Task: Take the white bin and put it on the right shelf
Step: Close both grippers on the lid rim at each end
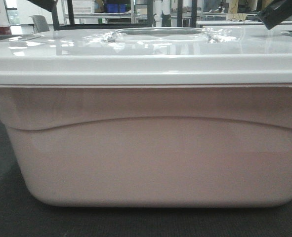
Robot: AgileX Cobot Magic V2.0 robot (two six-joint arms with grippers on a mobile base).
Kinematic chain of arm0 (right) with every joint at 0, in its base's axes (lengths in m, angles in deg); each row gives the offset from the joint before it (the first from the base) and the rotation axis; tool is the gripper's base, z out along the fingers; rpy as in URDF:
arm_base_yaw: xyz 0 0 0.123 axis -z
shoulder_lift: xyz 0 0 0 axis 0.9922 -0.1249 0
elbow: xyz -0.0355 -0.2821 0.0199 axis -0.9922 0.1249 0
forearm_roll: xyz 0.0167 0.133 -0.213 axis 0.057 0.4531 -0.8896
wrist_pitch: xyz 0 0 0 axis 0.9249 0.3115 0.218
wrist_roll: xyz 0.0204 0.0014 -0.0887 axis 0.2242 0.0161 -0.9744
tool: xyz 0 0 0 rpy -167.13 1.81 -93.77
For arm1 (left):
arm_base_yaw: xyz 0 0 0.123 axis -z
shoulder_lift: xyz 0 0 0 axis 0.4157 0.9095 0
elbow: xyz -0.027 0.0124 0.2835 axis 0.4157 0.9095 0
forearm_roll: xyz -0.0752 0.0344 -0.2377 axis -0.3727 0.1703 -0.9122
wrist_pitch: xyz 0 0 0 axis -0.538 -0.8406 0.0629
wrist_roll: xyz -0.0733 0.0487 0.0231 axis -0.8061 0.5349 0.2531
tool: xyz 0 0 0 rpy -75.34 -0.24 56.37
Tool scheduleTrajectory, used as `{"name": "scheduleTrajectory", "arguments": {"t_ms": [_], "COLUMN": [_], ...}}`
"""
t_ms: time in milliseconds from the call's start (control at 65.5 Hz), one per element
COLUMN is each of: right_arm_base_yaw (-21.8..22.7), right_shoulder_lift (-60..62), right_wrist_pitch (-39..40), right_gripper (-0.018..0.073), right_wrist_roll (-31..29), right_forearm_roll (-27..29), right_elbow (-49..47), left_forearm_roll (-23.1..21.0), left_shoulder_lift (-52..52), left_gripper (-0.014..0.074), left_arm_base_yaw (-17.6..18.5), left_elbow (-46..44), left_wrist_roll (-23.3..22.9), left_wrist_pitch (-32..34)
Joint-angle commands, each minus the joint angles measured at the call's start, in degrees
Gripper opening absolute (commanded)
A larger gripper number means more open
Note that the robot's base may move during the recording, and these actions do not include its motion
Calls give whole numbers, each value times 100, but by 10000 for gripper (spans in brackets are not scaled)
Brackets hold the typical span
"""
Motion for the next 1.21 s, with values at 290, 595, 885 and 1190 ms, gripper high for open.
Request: {"name": "scheduleTrajectory", "arguments": {"t_ms": [290,595,885,1190], "right_arm_base_yaw": [-300,-332,-332,-332], "right_shoulder_lift": [143,143,143,143], "right_wrist_pitch": [-752,-752,-752,-752], "right_gripper": [622,622,622,622], "right_wrist_roll": [-87,-87,-87,-87], "right_forearm_roll": [468,473,480,690], "right_elbow": [-132,-132,-132,-132], "left_forearm_roll": [-76,-504,-375,-333], "left_shoulder_lift": [-181,-181,-181,-181], "left_gripper": [446,354,295,260], "left_arm_base_yaw": [43,43,43,43], "left_elbow": [-129,-129,-129,-129], "left_wrist_roll": [10,-25,-25,-14], "left_wrist_pitch": [-351,-351,-360,-504]}}
